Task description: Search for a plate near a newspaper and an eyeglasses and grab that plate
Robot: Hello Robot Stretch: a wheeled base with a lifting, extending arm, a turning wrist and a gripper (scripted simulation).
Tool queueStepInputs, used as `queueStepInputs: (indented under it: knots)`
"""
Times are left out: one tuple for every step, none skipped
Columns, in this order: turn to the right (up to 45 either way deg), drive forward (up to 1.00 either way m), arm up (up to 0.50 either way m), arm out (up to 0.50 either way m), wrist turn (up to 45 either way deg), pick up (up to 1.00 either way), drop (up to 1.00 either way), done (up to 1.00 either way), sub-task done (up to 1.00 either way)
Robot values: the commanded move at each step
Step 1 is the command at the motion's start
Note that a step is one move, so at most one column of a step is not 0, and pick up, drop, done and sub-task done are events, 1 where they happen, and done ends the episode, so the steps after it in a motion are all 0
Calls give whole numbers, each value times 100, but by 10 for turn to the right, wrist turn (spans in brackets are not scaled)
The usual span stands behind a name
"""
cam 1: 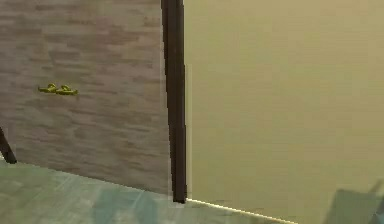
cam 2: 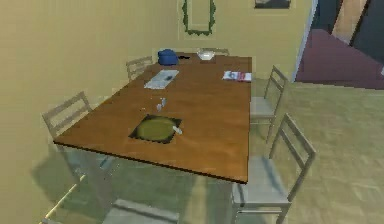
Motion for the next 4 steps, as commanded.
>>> queueStepInputs:
  knots:
    - [210, 0, 0, 0, 0, 0, 0, 0, 0]
    - [0, 80, 0, 0, 0, 0, 0, 0, 0]
    - [450, 0, 0, 0, 0, 0, 0, 0, 0]
    - [-450, 0, 0, 0, 0, 0, 0, 0, 0]
